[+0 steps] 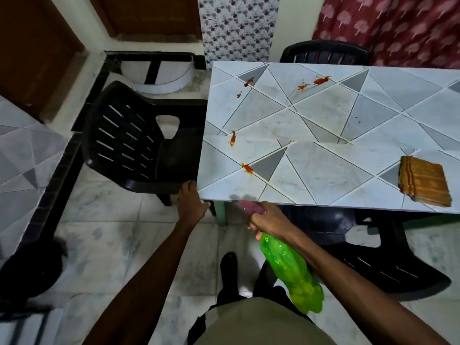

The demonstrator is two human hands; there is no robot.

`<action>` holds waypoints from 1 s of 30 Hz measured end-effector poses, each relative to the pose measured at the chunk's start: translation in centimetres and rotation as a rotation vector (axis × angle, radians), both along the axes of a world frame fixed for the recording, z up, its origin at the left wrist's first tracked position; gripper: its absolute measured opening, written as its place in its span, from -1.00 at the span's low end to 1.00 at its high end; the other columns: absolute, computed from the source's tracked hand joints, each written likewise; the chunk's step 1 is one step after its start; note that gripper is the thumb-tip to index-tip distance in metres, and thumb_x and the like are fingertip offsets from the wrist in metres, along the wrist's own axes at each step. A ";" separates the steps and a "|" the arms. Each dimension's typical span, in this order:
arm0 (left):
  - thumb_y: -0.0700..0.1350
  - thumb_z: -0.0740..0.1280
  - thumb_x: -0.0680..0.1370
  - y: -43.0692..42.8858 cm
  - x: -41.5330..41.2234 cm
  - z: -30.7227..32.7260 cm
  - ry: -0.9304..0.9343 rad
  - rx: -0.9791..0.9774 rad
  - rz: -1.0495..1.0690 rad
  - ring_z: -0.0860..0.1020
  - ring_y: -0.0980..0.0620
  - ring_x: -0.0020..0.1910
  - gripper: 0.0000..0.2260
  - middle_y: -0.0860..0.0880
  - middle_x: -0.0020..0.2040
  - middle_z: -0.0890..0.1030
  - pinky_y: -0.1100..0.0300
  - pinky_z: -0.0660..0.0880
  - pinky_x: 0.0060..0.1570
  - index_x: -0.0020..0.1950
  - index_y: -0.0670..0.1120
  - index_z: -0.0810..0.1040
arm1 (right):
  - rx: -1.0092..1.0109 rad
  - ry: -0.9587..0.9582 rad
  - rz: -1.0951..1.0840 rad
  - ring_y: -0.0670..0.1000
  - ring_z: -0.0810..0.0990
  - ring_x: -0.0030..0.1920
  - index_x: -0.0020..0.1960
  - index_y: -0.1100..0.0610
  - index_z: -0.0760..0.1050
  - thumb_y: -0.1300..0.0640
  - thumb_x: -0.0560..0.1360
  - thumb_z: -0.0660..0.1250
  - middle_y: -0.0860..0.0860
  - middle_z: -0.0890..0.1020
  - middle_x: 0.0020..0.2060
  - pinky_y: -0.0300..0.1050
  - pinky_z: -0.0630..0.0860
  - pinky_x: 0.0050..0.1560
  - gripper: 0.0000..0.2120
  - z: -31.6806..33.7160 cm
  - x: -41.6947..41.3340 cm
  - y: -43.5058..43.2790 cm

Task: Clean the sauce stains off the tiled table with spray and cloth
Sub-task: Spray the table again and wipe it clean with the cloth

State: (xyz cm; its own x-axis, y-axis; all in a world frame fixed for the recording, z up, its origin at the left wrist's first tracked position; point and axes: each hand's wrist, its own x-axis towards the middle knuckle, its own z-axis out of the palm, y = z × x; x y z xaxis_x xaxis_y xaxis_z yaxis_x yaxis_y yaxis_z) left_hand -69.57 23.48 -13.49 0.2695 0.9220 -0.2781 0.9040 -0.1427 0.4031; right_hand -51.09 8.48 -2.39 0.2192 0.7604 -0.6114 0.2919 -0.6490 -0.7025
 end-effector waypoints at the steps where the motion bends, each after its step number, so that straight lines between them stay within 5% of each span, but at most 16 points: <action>1: -0.05 0.56 0.37 0.1 0.2 0.1 -0.013 0.004 -0.013 0.29 -0.26 0.41 -0.19 -0.21 0.48 0.27 -0.12 0.33 0.33 0.51 -0.20 0.26 | 0.008 0.006 -0.018 0.11 0.68 -0.46 -0.37 0.12 0.53 0.14 0.34 0.27 0.00 0.63 -0.47 -0.10 0.56 -0.22 -0.86 -0.1 0.3 -0.2; 4: -0.05 0.54 0.37 0.4 1.6 0.4 -0.041 0.029 -0.071 0.32 -0.23 0.39 -0.23 -0.18 0.46 0.31 -0.09 0.35 0.30 0.49 -0.18 0.28 | 0.021 -0.011 -0.100 0.14 0.70 -0.42 -0.29 0.19 0.58 0.17 0.44 0.29 0.07 0.64 -0.45 -0.08 0.57 -0.22 -0.82 -0.2 1.8 -1.0; 9: 0.01 0.53 0.39 0.4 6.8 1.1 -0.138 0.064 -0.244 0.34 -0.18 0.42 -0.28 -0.16 0.47 0.36 -0.02 0.29 0.41 0.47 -0.16 0.35 | 0.157 0.125 -0.437 0.15 0.59 -0.45 0.00 0.20 0.66 0.15 0.22 0.23 0.35 0.65 -0.21 0.01 0.54 -0.24 -0.58 2.2 5.2 -3.1; 11: -0.01 0.52 0.39 0.0 10.1 1.4 -0.255 -0.010 -0.323 0.42 -0.17 0.35 -0.38 -0.16 0.38 0.45 0.06 0.33 0.35 0.39 -0.15 0.44 | 0.244 0.217 -0.599 0.13 0.51 -0.44 0.01 0.04 0.69 0.21 0.21 0.22 0.29 0.66 -0.20 0.01 0.49 -0.28 -0.55 3.6 7.2 -4.1; 14: -0.08 0.53 0.42 -1.3 15.4 1.8 -0.345 -0.203 -0.446 0.53 -0.09 0.25 -0.53 -0.13 0.24 0.57 0.24 0.36 0.21 0.29 -0.16 0.53 | 0.370 0.235 -0.669 0.12 0.45 -0.43 0.30 -0.05 0.53 0.26 0.23 0.21 0.10 0.68 -0.11 -0.10 0.48 -0.37 -0.35 6.0 10.5 -5.7; 20: -0.12 0.49 0.47 -5.2 27.9 1.7 -0.304 -0.191 -0.703 0.54 -0.10 0.25 -0.66 -0.14 0.20 0.60 0.18 0.36 0.26 0.21 -0.18 0.60 | 0.602 0.037 -0.748 0.14 0.53 -0.25 0.37 -0.15 0.38 0.41 0.45 0.26 0.14 0.63 0.17 -0.15 0.55 -0.24 -0.36 9.4 19.9 -10.7; 24: -0.06 0.49 0.48 -7.9 35.5 1.7 -0.247 -0.143 -0.788 0.44 -0.13 0.34 -0.55 -0.14 0.32 0.49 0.11 0.32 0.32 0.31 -0.17 0.51 | 0.733 -0.036 -0.822 -0.05 0.57 -0.20 0.46 -0.07 0.34 0.49 0.52 0.21 0.15 0.61 0.20 -0.18 0.56 -0.23 -0.35 10.1 26.6 -14.0; 27: 0.17 0.41 0.45 -10.0 40.9 1.5 -0.162 -0.082 -0.874 0.35 -0.15 0.44 -0.34 -0.14 0.47 0.38 0.05 0.28 0.38 0.44 -0.16 0.41 | 0.792 -0.088 -0.872 0.10 0.56 -0.23 0.41 -0.07 0.47 0.33 0.44 0.26 0.07 0.65 0.11 -0.02 0.56 -0.22 -0.41 9.6 33.5 -15.8; 30: 0.28 0.25 0.36 -11.4 45.2 0.8 -0.116 -0.009 -0.865 0.33 -0.21 0.46 -0.19 -0.20 0.49 0.35 -0.06 0.30 0.39 0.46 -0.22 0.39 | 0.846 -0.130 -0.913 0.12 0.57 -0.15 0.35 -0.16 0.47 0.34 0.41 0.23 0.06 0.62 0.07 -0.12 0.55 -0.30 -0.38 9.6 39.9 -17.6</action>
State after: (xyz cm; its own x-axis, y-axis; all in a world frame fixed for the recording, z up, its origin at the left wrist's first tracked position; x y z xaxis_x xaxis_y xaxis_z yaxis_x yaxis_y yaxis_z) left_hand -24.38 12.11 -12.66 0.9009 0.3787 -0.2120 0.4333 -0.7564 0.4901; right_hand -11.21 -9.08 7.19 0.8948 0.4425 0.0601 0.0722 -0.0104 -0.9973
